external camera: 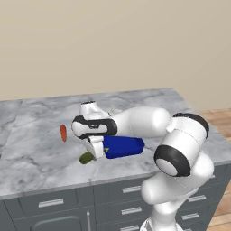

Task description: Place the two vegetables and bowl onto the tray for setting up a vegetable dip station.

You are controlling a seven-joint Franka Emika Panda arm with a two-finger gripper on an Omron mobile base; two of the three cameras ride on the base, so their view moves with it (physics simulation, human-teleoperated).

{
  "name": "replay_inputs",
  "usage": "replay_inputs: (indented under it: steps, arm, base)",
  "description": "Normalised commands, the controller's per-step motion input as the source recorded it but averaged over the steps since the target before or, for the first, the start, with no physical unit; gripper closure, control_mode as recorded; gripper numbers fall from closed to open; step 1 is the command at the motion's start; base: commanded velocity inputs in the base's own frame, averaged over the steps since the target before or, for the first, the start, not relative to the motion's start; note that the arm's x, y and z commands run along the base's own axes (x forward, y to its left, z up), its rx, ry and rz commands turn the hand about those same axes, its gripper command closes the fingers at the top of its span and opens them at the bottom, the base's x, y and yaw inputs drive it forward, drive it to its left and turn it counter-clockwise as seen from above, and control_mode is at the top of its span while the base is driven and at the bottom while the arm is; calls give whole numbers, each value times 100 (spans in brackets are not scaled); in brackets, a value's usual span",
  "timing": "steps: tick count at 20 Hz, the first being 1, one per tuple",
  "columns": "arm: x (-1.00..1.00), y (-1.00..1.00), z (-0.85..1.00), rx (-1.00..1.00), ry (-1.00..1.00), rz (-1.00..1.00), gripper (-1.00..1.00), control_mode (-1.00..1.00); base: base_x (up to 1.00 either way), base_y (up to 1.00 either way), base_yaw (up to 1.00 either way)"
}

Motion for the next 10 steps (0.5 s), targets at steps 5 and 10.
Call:
replay_inputs:
  steps: [5,10]
  arm:
    - [0,-23,22,-6,0,-13,100,-100]
    - [-1,-24,13,-7,0,-17,100,-100]
  base:
    - [0,0,0]
    - [0,0,0]
